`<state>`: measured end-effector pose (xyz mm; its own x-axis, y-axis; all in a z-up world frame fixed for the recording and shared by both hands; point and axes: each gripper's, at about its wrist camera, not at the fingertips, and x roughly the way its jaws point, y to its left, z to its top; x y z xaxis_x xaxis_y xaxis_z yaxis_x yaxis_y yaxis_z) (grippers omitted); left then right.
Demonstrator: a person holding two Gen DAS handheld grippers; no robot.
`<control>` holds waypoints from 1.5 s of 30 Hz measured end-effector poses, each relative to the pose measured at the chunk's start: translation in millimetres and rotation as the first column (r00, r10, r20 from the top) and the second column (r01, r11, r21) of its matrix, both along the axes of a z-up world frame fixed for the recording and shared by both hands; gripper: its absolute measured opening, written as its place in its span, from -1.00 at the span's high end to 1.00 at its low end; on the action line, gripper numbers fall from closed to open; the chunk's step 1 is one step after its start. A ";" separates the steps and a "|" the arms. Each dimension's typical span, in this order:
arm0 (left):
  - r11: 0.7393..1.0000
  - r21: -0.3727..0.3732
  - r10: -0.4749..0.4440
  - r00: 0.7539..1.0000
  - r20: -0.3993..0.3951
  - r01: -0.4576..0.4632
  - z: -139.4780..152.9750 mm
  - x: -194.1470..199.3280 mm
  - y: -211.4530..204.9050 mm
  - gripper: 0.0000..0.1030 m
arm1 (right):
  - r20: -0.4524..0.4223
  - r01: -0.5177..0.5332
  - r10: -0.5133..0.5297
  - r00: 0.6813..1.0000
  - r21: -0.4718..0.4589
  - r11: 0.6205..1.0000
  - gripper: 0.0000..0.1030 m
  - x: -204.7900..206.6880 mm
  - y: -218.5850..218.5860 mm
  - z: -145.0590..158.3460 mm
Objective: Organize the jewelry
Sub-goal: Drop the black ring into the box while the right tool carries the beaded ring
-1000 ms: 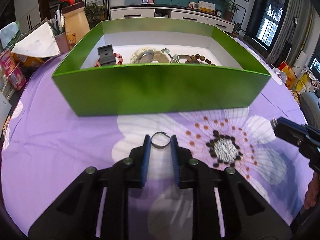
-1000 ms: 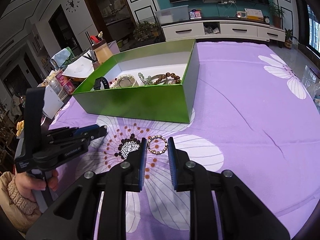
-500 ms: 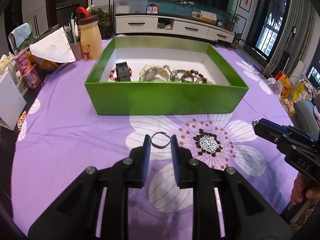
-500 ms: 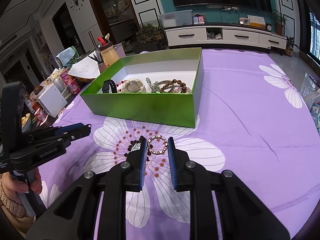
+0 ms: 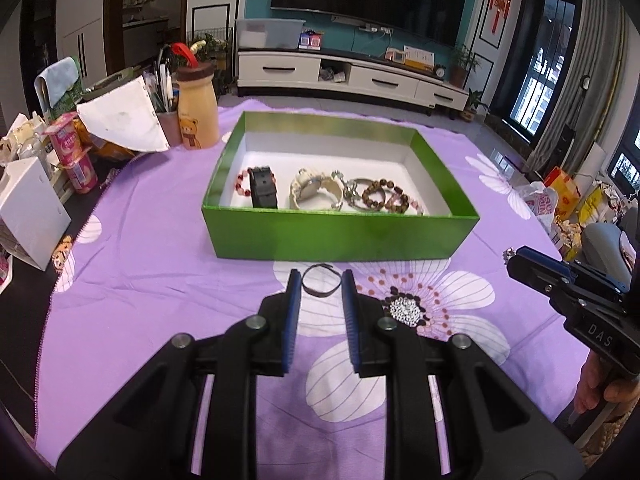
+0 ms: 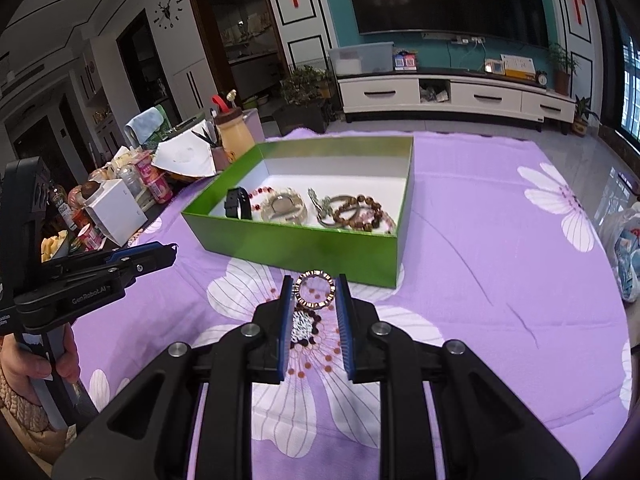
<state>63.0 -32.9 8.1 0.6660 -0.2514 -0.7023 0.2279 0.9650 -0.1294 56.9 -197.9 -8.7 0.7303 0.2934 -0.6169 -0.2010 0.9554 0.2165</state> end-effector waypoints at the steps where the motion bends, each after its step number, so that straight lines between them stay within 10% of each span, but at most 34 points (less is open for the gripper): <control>1: 1.000 0.000 0.002 1.000 0.008 -0.002 3.0 -0.5 1.2 0.61 | 0.004 -0.001 0.001 1.000 -0.003 1.000 0.60 -0.4 0.8 1.7; 45: 1.000 -0.002 0.023 0.999 0.029 -0.023 7.1 39.8 10.1 0.61 | 0.039 -0.061 0.063 0.997 -0.054 0.997 0.60 38.8 23.6 15.2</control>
<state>102.8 -22.8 15.2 0.6919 -0.2367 -0.6821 0.2092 0.9699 -0.1243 95.7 -174.3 6.5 0.7366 0.3064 -0.6030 -0.2674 0.9508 0.1566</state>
